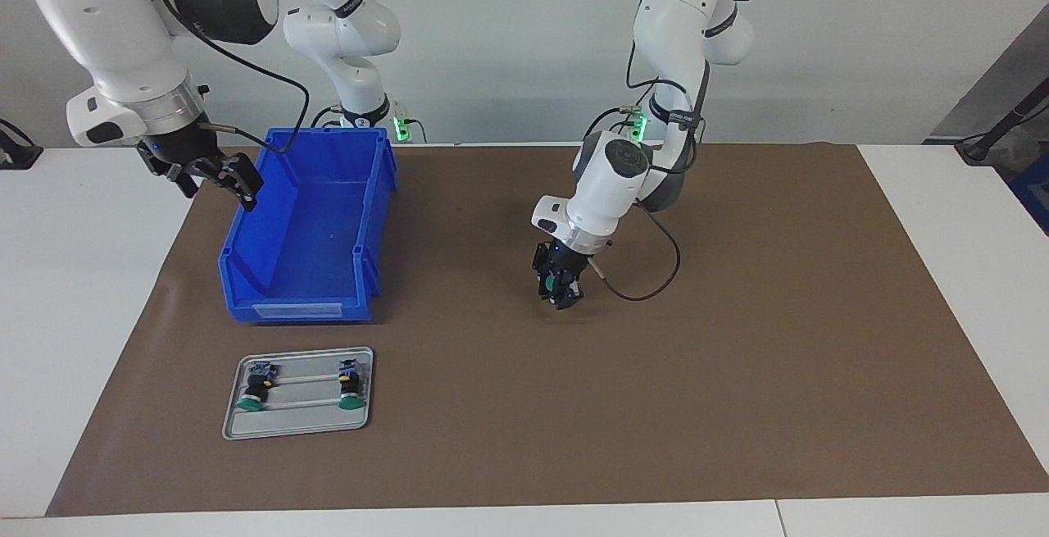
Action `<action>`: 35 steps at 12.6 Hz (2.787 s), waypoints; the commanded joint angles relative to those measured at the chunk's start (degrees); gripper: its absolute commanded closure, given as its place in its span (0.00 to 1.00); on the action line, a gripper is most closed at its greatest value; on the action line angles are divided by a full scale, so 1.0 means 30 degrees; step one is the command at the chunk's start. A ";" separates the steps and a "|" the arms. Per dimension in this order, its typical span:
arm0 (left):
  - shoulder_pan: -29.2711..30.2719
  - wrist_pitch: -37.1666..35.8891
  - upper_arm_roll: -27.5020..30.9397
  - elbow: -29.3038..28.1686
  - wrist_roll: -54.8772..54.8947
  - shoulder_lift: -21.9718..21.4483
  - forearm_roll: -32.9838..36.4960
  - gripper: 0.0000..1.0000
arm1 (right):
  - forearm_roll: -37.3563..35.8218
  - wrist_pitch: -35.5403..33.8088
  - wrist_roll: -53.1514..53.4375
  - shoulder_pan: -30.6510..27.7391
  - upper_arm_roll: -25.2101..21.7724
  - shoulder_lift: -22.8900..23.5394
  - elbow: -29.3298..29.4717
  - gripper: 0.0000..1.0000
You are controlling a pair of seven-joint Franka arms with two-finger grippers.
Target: Place and press button with both arms
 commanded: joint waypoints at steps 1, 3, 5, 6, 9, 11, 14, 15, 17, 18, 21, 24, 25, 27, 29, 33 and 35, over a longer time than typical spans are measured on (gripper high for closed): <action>0.0388 0.0045 -0.0339 -0.0117 0.1128 -0.0346 -0.1423 0.86 | 0.0294 0.0467 -0.0131 -0.0223 0.0141 -0.0539 -0.0686 0.00; 0.0417 -0.0043 -0.0310 -0.0438 0.2151 -0.0813 -0.2566 0.86 | 0.0294 0.0467 -0.0102 -0.0223 0.0141 -0.0539 -0.0686 0.00; 0.0651 -0.0479 -0.0310 -0.0703 0.2595 -0.1107 -0.2805 0.86 | 0.0294 0.0467 -0.0131 -0.0223 0.0141 -0.0539 -0.0657 0.00; 0.0826 -0.0860 -0.0339 -0.0704 0.2828 -0.1166 -0.2834 0.86 | 0.0294 0.0467 -0.0131 -0.0223 0.0141 -0.0539 -0.0686 0.00; 0.0974 -0.0893 -0.0339 -0.1083 0.4636 -0.1400 -0.5457 0.86 | 0.0294 0.0467 -0.0102 -0.0223 0.0112 -0.0539 -0.0686 0.00; 0.1004 -0.0806 -0.0252 -0.1551 0.7212 -0.1634 -0.8563 0.86 | 0.0294 0.0467 -0.0102 -0.0223 0.0141 -0.0539 -0.0686 0.00; 0.1033 -0.0746 -0.0222 -0.1963 0.9009 -0.1811 -1.0537 0.86 | 0.0294 0.0467 -0.0102 -0.0223 0.0141 -0.0539 -0.0686 0.00; 0.1033 -0.0717 -0.0222 -0.1992 0.9186 -0.1811 -1.0743 0.86 | 0.0294 0.0467 -0.0102 -0.0223 0.0141 -0.0539 -0.0715 0.00; 0.1033 -0.0688 -0.0222 -0.2284 0.9653 -0.1898 -1.1066 0.86 | 0.0294 0.0467 -0.0102 -0.0223 0.0141 -0.0539 -0.0715 0.00; 0.1033 -0.0659 -0.0222 -0.2431 1.0062 -0.1957 -1.1386 0.86 | 0.0294 0.0467 -0.0102 -0.0223 0.0112 -0.0539 -0.0715 0.00; 0.1004 -0.0280 -0.0222 -0.2987 1.1469 -0.2075 -1.2909 0.85 | 0.0294 0.0467 -0.0102 -0.0223 0.0141 -0.0539 -0.0715 0.00; 0.0974 -0.0073 -0.0222 -0.3135 1.1590 -0.2075 -1.3030 0.73 | 0.0294 0.0496 -0.0102 -0.0223 0.0112 -0.0539 -0.0715 0.00; 0.0974 -0.0073 -0.0222 -0.3106 1.1590 -0.2075 -1.3059 0.67 | 0.0294 0.0467 -0.0102 -0.0223 0.0141 -0.0539 -0.0715 0.00; 0.0916 -0.0044 -0.0222 -0.3077 1.1590 -0.2075 -1.3059 0.57 | 0.0294 0.0467 -0.0102 -0.0223 0.0112 -0.0539 -0.0715 0.00; 0.0828 0.0015 -0.0222 -0.3018 1.1502 -0.2075 -1.3292 0.45 | 0.0294 0.0467 -0.0102 -0.0223 0.0141 -0.0539 -0.0715 0.00; 0.0799 0.0161 -0.0251 -0.2931 1.1356 -0.2075 -1.3352 0.36 | 0.0294 0.0467 -0.0102 -0.0223 0.0141 -0.0539 -0.0715 0.00; 0.0799 0.0162 -0.0251 -0.2901 1.1123 -0.2162 -1.3352 0.32 | 0.0294 0.0467 -0.0102 -0.0223 0.0141 -0.0539 -0.0715 0.00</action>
